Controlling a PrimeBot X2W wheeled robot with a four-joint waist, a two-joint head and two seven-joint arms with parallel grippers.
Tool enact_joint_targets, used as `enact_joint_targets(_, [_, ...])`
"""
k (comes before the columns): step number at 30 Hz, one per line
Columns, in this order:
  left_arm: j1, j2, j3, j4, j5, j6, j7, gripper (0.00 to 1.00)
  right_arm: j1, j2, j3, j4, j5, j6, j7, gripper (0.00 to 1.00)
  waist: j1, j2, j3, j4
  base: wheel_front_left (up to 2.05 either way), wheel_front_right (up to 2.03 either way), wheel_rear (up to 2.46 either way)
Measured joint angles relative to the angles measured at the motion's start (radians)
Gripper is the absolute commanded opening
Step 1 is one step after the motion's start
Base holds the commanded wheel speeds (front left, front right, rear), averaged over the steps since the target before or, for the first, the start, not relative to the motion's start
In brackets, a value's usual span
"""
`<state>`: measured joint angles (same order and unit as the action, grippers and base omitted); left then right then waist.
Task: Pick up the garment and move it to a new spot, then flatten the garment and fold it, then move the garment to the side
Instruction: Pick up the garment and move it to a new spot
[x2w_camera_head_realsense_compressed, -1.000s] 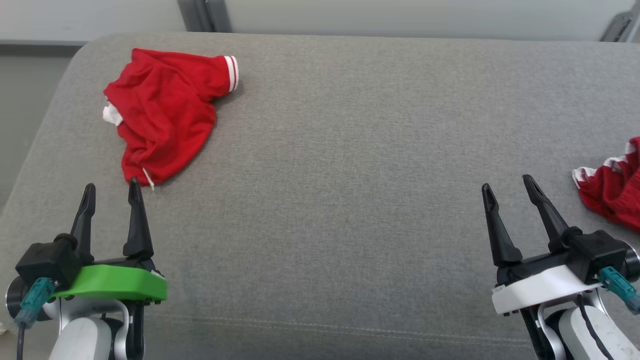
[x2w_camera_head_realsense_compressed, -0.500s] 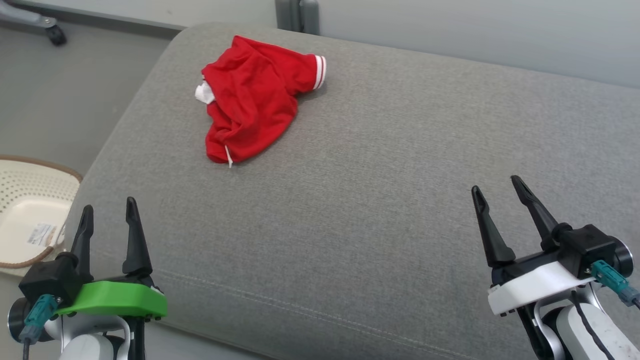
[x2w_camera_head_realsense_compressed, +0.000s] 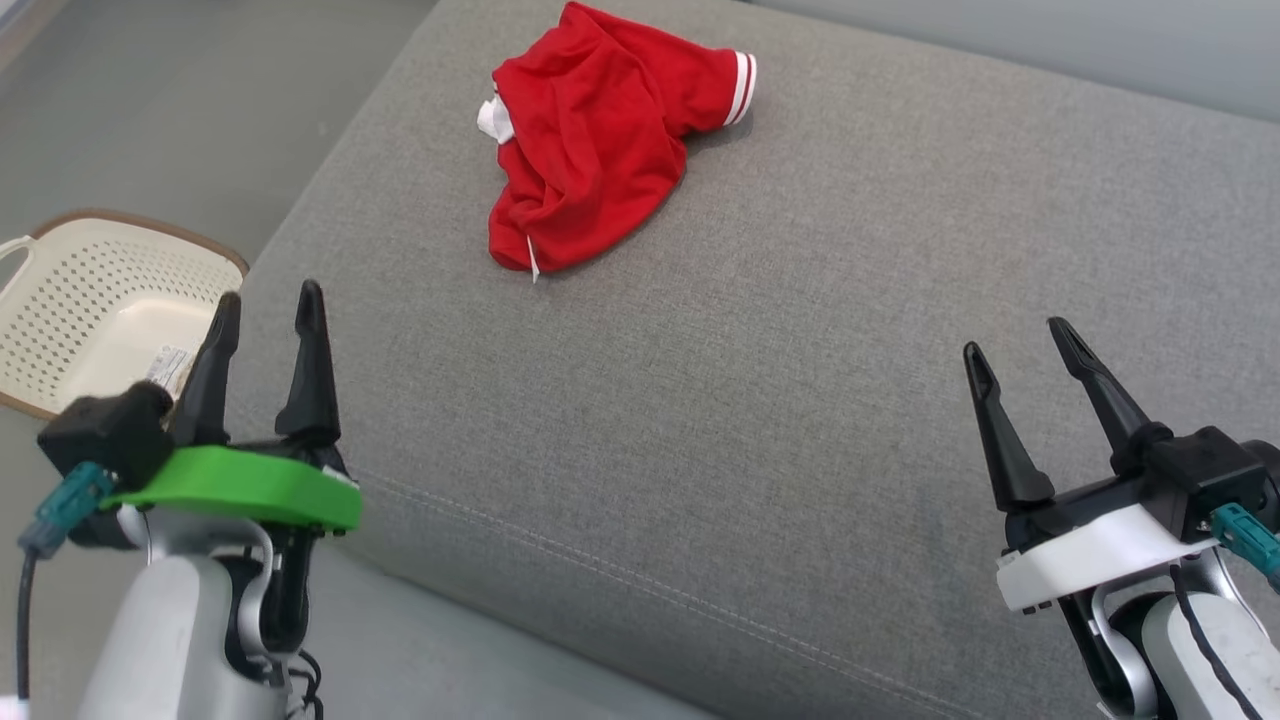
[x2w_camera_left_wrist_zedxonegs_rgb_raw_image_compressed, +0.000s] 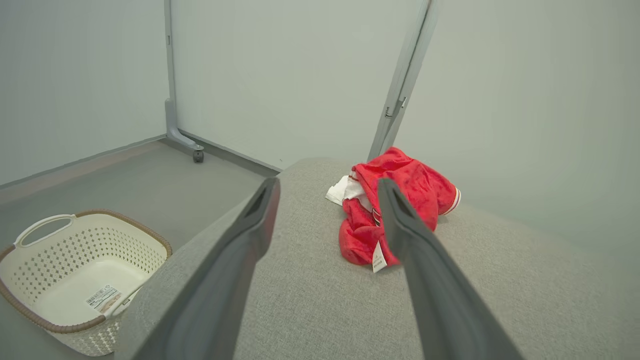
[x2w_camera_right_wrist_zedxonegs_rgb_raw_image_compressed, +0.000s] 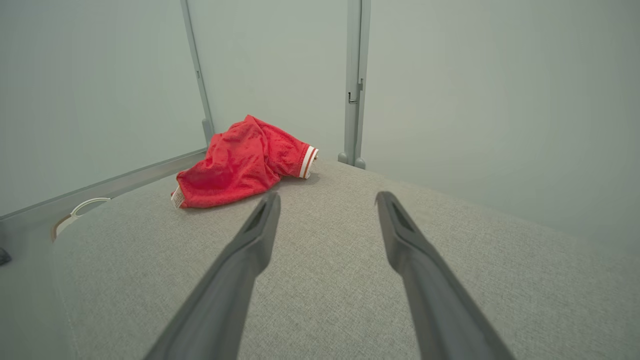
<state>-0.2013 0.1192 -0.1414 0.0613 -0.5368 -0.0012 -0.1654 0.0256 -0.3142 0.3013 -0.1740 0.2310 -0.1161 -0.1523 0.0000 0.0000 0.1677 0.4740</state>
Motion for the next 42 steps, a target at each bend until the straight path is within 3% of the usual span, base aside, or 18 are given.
enact_joint_targets(7, [-0.173, 0.053, -0.010, 0.077, -0.007, -0.052, 0.089, 1.00, -0.050, -0.010, 0.018, -0.049, -0.032, 0.000, 0.035, 1.00, 0.0000, 0.0000, 0.099, -0.016, 0.00, 0.00, 0.00])
enact_joint_targets(12, [-0.293, 0.044, -0.008, 0.141, -0.077, -0.087, 0.137, 1.00, -0.083, -0.024, 0.029, -0.068, -0.056, 0.001, 0.049, 1.00, 0.0001, 0.0000, 0.167, -0.047, 0.00, 0.00, 0.00])
enact_joint_targets(24, [-0.419, -0.026, -0.023, 0.404, -0.141, -0.102, 0.164, 1.00, -0.096, -0.064, 0.003, -0.067, -0.066, 0.001, 0.079, 1.00, 0.0001, 0.0000, 0.230, -0.163, 0.00, 0.00, 0.00])
enact_joint_targets(42, [-0.513, -0.001, -0.026, 0.586, -0.144, -0.121, 0.119, 1.00, -0.031, -0.082, -0.015, -0.167, -0.073, 0.000, 0.164, 1.00, 0.0001, 0.0000, 0.250, -0.221, 0.00, 0.00, 0.00])
